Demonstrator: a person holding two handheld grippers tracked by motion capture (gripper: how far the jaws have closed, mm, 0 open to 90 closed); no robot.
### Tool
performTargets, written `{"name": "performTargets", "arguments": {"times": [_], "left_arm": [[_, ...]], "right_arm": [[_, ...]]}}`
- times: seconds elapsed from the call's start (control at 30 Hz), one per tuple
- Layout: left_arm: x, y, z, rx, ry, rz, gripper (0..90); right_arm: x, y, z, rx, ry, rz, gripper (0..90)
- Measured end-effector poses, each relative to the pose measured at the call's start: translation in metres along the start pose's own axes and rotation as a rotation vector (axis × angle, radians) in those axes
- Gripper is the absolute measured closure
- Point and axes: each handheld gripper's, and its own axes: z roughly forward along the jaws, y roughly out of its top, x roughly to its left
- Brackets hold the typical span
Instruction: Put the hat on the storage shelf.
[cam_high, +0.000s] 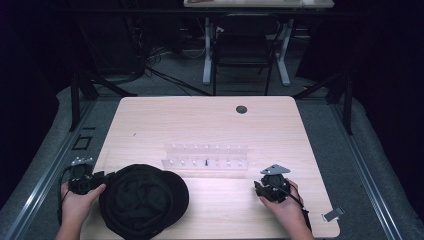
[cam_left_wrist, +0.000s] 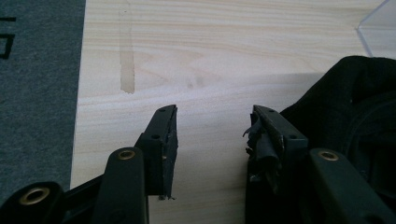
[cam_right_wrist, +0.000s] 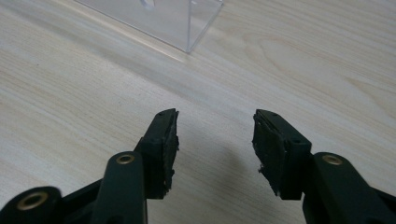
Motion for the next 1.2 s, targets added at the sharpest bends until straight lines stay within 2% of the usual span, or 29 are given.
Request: {"name": "performTargets", "arguments": {"times": [0.13, 0.2, 0.3, 0.5, 0.67, 0.77, 0.83, 0.87, 0.9, 1.03, 1.1, 1.2], "left_arm": [[-0.001, 0.001, 0.0, 0.008, -0.002, -0.005, 55.1], [-0.001, 0.001, 0.0, 0.018, -0.006, -0.001, 55.6], [-0.002, 0.002, 0.001, 0.012, 0.001, -0.013, 55.5], [-0.004, 0.003, 0.0, 0.029, 0.013, -0.007, 53.5], [-0.007, 0.004, -0.001, 0.038, 0.035, 0.001, 54.2], [-0.009, 0.006, -0.003, 0.055, 0.027, 0.008, 55.4], [-0.01, 0.008, -0.005, 0.075, 0.02, -0.002, 56.2], [-0.01, 0.01, -0.006, 0.077, 0.01, -0.025, 56.5], [-0.01, 0.01, -0.006, 0.075, 0.008, -0.031, 56.9], [-0.01, 0.015, -0.013, 0.094, -0.003, -0.029, 57.7], [-0.011, 0.015, -0.017, 0.086, -0.007, -0.029, 56.6], [-0.009, 0.012, -0.024, 0.099, -0.023, -0.018, 55.4]], "right_arm": [[0.001, 0.0, 0.0, 0.005, 0.012, 0.001, 55.3], [0.0, 0.0, -0.001, 0.014, 0.003, -0.002, 56.2], [-0.001, 0.001, -0.002, -0.007, 0.014, 0.028, 56.1], [-0.002, 0.001, -0.005, -0.038, 0.023, 0.055, 54.3], [0.0, 0.001, -0.004, -0.023, 0.039, 0.062, 50.6], [0.002, 0.003, -0.007, -0.028, 0.046, 0.055, 48.9], [0.004, 0.004, -0.009, -0.047, 0.046, 0.04, 49.4], [0.005, 0.005, -0.011, -0.042, 0.042, 0.032, 49.9], [0.006, 0.005, -0.011, -0.045, 0.039, 0.029, 50.1], [0.007, 0.004, -0.011, -0.036, 0.026, 0.031, 52.3], [0.007, 0.004, -0.012, -0.035, 0.024, 0.041, 54.0], [0.007, 0.006, -0.014, -0.03, 0.037, 0.051, 56.3]]}}
